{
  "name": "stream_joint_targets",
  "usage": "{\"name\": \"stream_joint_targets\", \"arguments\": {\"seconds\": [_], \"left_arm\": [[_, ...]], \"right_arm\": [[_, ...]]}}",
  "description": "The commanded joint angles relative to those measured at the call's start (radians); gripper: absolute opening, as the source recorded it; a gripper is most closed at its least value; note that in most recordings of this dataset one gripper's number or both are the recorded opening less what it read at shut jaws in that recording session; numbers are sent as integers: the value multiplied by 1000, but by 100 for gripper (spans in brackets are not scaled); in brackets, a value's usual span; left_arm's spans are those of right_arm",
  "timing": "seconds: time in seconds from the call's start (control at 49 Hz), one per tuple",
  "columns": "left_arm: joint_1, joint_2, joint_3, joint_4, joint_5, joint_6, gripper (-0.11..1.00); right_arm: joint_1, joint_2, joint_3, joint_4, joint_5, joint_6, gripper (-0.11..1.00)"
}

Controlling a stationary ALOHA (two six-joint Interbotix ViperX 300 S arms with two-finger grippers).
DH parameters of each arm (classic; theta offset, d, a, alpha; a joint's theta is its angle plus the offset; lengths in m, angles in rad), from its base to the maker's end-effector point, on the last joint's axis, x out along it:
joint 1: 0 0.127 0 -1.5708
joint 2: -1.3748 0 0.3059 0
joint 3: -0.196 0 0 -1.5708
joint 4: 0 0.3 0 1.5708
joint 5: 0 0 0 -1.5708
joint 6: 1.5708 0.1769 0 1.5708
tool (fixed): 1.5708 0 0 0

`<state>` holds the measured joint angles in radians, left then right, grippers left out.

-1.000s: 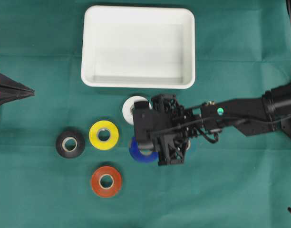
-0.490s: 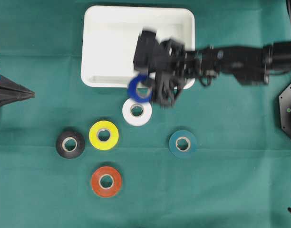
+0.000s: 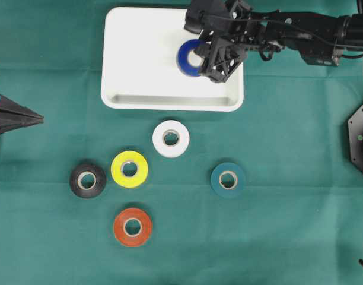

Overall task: Put the tape into the white case with the right arm.
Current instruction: 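Lift the blue roll and carry it into the white tray's upper right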

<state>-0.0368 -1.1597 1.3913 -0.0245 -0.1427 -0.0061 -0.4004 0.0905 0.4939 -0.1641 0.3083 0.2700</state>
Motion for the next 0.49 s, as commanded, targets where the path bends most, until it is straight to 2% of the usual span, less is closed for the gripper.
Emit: {"name": "stream_joint_targets", "arguments": {"seconds": [0.0,0.224,0.469], "left_arm": [[-3,6,-9,-2,-5,0,0],[-3,6,-9,-2,-6,0,0],[-3,8,-9,-2,-5,0,0]], "right_arm": [[-31,-31,-8,-11,-28,-2,2],[-89,-20,9,-51,-34,-3,2],[-95,-20,28,-67,-31,-5,2]]}}
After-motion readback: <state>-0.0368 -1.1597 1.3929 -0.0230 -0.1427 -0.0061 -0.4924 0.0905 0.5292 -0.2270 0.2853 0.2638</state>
